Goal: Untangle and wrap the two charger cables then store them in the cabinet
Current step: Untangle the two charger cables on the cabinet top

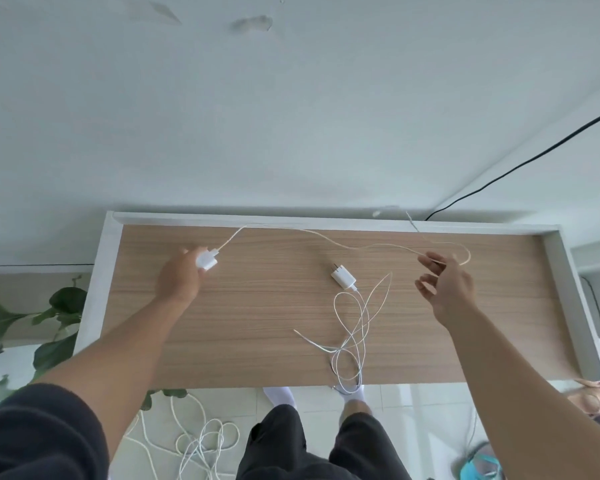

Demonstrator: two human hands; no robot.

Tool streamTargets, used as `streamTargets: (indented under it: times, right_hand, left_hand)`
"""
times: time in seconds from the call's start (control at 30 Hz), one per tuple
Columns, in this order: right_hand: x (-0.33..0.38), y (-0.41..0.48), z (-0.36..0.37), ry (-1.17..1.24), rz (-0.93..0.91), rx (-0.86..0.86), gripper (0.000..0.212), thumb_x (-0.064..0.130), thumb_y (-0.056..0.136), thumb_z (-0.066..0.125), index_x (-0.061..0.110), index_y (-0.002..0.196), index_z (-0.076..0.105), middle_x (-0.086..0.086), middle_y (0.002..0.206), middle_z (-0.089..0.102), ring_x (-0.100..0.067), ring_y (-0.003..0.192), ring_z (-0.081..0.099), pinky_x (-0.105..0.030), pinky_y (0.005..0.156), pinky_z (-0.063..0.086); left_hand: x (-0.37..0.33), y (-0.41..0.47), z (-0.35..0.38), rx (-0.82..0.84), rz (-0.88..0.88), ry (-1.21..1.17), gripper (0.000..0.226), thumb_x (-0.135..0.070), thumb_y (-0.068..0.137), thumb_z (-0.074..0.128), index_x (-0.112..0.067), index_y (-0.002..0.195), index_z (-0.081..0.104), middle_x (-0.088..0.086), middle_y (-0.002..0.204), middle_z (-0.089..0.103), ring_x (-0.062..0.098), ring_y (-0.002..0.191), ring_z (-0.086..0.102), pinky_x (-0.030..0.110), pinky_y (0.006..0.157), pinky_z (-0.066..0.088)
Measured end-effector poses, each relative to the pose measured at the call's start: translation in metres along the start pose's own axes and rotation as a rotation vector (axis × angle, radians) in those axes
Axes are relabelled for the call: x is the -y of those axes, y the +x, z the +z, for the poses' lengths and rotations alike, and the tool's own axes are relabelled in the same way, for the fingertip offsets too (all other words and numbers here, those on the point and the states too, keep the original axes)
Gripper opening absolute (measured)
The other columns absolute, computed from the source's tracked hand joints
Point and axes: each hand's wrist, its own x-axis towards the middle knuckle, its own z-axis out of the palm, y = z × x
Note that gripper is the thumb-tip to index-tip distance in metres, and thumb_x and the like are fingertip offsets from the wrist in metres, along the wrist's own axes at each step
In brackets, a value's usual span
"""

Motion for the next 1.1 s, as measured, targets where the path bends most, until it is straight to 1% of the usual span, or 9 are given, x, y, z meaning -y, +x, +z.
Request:
streamTargets:
  times: [0.2, 0.27, 0.37, 0.5, 0.6, 0.77, 0.87, 0.97, 1.1]
  right_hand:
    - [0.003, 0.017, -0.022, 0.002, -0.013, 0.042, 0.039, 0.04, 0.115, 0.043, 0.018, 0.126, 0.073, 0.004, 0.117, 0.084, -0.016, 0.071, 0.055, -0.037, 0.077, 0.058]
    - [0.005, 0.019, -0.026, 0.009, -0.011, 0.061, 0.037, 0.039, 0.115, 0.044, 0.018, 0.129, 0.071, 0.005, 0.12, 0.084, -0.017, 0.074, 0.057, -0.038, 0.079, 0.058]
    - [0.006, 0.021, -0.031, -0.061, 0.016, 0.118, 0.031, 0.035, 0.115, 0.048, 0.016, 0.133, 0.065, 0.007, 0.126, 0.081, -0.02, 0.087, 0.061, -0.042, 0.088, 0.061]
    - [-0.006, 0.026, -0.039, -0.223, 0.051, 0.225, 0.022, 0.029, 0.116, 0.048, 0.016, 0.122, 0.065, -0.001, 0.135, 0.074, -0.025, 0.1, 0.066, -0.049, 0.096, 0.061]
    - [-0.016, 0.029, -0.04, -0.348, 0.037, 0.254, 0.03, 0.026, 0.115, 0.049, 0.011, 0.136, 0.063, -0.006, 0.134, 0.073, -0.027, 0.101, 0.072, -0.051, 0.1, 0.06]
    - [-0.019, 0.017, -0.036, -0.548, -0.153, 0.342, 0.038, 0.029, 0.113, 0.052, 0.013, 0.146, 0.059, 0.0, 0.124, 0.075, -0.02, 0.095, 0.075, -0.04, 0.084, 0.064]
    - [-0.014, 0.003, -0.03, -0.556, -0.296, 0.347, 0.029, 0.025, 0.111, 0.055, 0.016, 0.138, 0.061, -0.001, 0.117, 0.076, -0.015, 0.081, 0.071, -0.046, 0.083, 0.066]
    - [-0.005, -0.011, -0.02, -0.525, -0.361, 0.392, 0.02, 0.02, 0.107, 0.058, 0.018, 0.127, 0.061, -0.008, 0.111, 0.076, -0.012, 0.073, 0.073, -0.049, 0.087, 0.066]
    - [-0.003, -0.031, -0.006, -0.452, -0.339, 0.579, 0.018, 0.016, 0.109, 0.059, 0.016, 0.127, 0.062, -0.008, 0.114, 0.078, -0.02, 0.093, 0.082, -0.048, 0.096, 0.066]
  left_hand:
    - [-0.019, 0.003, 0.009, -0.031, -0.052, -0.004, 0.062, -0.01, 0.099, 0.067, -0.008, 0.158, 0.048, 0.028, 0.149, 0.049, 0.049, 0.132, 0.053, 0.056, 0.1, 0.055]
    - [-0.043, -0.016, 0.013, -0.114, -0.083, -0.017, 0.056, -0.01, 0.098, 0.064, -0.005, 0.152, 0.052, 0.028, 0.145, 0.048, 0.05, 0.13, 0.049, 0.058, 0.096, 0.056]
    - [-0.086, -0.056, 0.025, -0.08, 0.179, -0.162, 0.028, -0.004, 0.098, 0.065, -0.005, 0.126, 0.069, 0.017, 0.123, 0.062, 0.037, 0.116, 0.061, 0.052, 0.097, 0.055]
    - [-0.135, -0.092, 0.048, 0.075, 0.43, -0.234, 0.024, -0.014, 0.107, 0.061, -0.016, 0.129, 0.07, -0.002, 0.123, 0.061, 0.01, 0.104, 0.062, 0.03, 0.096, 0.054]
    - [-0.172, -0.093, 0.065, 0.084, 0.492, -0.24, 0.034, -0.009, 0.106, 0.06, -0.017, 0.138, 0.066, -0.002, 0.129, 0.06, 0.015, 0.115, 0.058, 0.032, 0.096, 0.053]
    - [-0.223, -0.073, 0.087, 0.132, 0.635, -0.079, 0.058, 0.001, 0.099, 0.068, -0.024, 0.15, 0.06, -0.004, 0.155, 0.056, 0.026, 0.137, 0.051, 0.041, 0.102, 0.055]
    - [-0.24, -0.063, 0.098, 0.18, 0.647, -0.002, 0.052, -0.006, 0.094, 0.078, -0.025, 0.142, 0.067, -0.003, 0.148, 0.063, 0.03, 0.131, 0.059, 0.049, 0.105, 0.055]
    - [-0.244, -0.06, 0.105, 0.196, 0.592, -0.01, 0.035, -0.014, 0.097, 0.077, -0.026, 0.13, 0.071, -0.003, 0.137, 0.064, 0.028, 0.122, 0.063, 0.047, 0.093, 0.057]
    - [-0.241, -0.066, 0.105, 0.248, 0.519, -0.026, 0.025, -0.016, 0.102, 0.072, -0.026, 0.124, 0.066, -0.002, 0.126, 0.056, 0.026, 0.116, 0.061, 0.044, 0.084, 0.056]
